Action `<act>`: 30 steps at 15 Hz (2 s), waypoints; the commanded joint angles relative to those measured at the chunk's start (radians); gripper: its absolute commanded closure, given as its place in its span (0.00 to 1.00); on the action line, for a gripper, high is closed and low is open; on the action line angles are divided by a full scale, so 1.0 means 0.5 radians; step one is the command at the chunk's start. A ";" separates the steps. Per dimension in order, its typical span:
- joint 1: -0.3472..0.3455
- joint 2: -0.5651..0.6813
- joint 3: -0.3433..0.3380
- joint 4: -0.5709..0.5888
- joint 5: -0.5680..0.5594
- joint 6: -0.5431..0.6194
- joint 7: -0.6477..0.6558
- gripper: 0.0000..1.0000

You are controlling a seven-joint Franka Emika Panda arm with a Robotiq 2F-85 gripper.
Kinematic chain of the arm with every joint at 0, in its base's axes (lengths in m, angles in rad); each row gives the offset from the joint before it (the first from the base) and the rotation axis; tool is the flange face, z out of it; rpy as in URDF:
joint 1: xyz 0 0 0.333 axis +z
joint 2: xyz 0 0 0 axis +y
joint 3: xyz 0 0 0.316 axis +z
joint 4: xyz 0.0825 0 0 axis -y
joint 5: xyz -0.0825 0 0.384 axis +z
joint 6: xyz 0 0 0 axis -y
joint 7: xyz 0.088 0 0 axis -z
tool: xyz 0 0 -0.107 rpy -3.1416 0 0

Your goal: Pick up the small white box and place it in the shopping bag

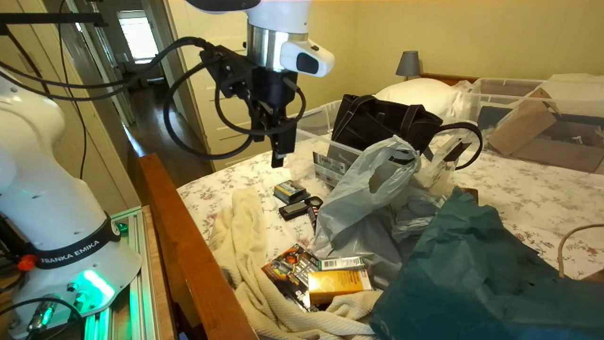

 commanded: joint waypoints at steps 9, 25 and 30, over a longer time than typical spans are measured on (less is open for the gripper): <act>-0.143 0.684 0.151 -0.085 -0.052 1.260 0.911 0.00; -0.218 1.149 0.116 0.077 0.075 1.392 1.044 0.00; -0.272 1.367 0.152 0.204 0.205 1.495 1.091 0.00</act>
